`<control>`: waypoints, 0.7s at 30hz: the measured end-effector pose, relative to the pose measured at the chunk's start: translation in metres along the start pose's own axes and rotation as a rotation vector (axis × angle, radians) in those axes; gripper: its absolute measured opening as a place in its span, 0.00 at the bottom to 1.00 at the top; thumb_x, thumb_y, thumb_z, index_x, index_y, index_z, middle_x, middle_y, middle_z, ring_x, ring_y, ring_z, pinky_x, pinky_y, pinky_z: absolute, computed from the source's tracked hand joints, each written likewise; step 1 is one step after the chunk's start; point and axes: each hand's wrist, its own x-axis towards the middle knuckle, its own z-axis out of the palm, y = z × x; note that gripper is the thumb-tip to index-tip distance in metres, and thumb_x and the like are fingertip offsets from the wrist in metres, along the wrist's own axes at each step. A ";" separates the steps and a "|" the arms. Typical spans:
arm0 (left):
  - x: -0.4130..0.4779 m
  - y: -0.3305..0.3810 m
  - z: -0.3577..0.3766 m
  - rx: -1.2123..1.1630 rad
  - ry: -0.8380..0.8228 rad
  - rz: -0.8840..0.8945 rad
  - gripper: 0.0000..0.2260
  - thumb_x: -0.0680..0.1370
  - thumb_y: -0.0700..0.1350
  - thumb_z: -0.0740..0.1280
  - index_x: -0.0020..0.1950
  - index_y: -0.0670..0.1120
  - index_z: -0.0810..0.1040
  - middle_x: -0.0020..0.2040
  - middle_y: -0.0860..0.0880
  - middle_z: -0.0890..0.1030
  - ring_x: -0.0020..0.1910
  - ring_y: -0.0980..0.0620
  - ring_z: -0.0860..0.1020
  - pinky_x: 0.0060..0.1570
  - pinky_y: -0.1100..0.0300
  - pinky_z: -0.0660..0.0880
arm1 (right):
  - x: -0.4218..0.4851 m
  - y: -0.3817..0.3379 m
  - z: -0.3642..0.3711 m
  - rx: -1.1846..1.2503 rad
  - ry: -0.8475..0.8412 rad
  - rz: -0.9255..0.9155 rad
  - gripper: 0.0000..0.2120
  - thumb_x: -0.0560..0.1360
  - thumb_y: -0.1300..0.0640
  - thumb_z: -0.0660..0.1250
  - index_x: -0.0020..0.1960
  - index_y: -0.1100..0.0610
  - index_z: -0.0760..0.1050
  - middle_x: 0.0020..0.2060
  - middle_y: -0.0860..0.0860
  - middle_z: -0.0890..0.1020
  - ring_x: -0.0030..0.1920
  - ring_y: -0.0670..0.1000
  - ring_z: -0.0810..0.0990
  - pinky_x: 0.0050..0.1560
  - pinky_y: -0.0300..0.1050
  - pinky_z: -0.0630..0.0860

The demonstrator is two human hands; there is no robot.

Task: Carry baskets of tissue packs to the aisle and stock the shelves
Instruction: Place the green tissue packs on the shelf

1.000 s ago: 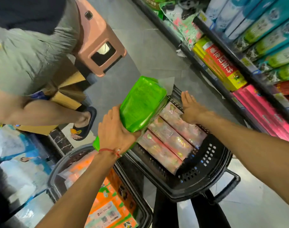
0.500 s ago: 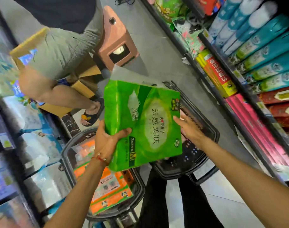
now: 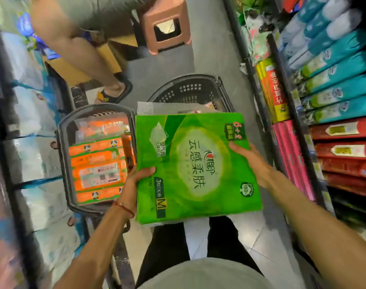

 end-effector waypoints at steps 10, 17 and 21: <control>-0.162 -0.100 -0.011 -0.326 0.124 0.135 0.41 0.57 0.46 0.83 0.68 0.39 0.78 0.65 0.34 0.79 0.63 0.31 0.78 0.63 0.29 0.72 | -0.122 -0.034 0.018 -0.311 -0.253 -0.062 0.43 0.55 0.34 0.85 0.63 0.54 0.81 0.51 0.54 0.89 0.49 0.56 0.89 0.47 0.51 0.86; -0.288 -0.174 -0.057 -0.557 0.246 0.330 0.40 0.54 0.45 0.84 0.65 0.39 0.80 0.59 0.35 0.83 0.51 0.36 0.84 0.57 0.34 0.78 | -0.217 -0.021 0.103 -0.406 -0.554 -0.064 0.17 0.72 0.55 0.72 0.60 0.53 0.81 0.44 0.52 0.90 0.39 0.50 0.89 0.35 0.46 0.84; -0.361 -0.226 -0.086 -0.685 0.375 0.425 0.19 0.65 0.44 0.75 0.54 0.41 0.86 0.50 0.39 0.87 0.42 0.41 0.86 0.40 0.46 0.84 | -0.270 0.007 0.158 -0.544 -0.739 -0.118 0.18 0.73 0.53 0.73 0.62 0.53 0.81 0.50 0.53 0.89 0.42 0.51 0.88 0.43 0.50 0.87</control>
